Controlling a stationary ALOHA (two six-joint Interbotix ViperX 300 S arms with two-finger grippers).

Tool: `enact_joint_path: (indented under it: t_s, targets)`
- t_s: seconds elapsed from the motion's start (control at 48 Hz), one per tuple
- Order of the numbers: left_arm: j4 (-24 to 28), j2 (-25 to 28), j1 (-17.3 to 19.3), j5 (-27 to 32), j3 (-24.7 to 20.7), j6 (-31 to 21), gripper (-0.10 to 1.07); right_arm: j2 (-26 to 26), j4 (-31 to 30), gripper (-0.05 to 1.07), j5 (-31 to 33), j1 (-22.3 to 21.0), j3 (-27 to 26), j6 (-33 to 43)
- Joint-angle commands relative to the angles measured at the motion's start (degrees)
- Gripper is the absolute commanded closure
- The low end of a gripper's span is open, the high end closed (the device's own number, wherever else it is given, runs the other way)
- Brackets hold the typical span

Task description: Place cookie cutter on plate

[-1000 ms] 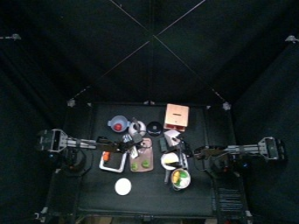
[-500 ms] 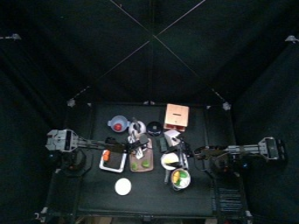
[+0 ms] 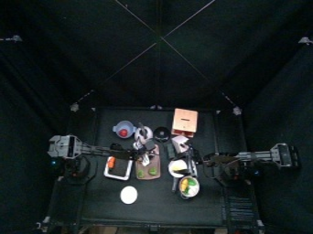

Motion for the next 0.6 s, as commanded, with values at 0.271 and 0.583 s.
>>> enact_joint_path:
  t_s: [0.271, 0.583]
  targets:
    - [0.2, -1.6, -0.1, -0.1, -0.7, 0.1, 0.11, -0.6, 0.2, 0.04, -0.3, 0.0, -0.5, 0.0]
    - [0.2, -2.1, -0.3, 0.1, -0.6, 0.3, 0.11, -0.6, 0.2, 0.04, -0.3, 0.0, -0.6, 0.0]
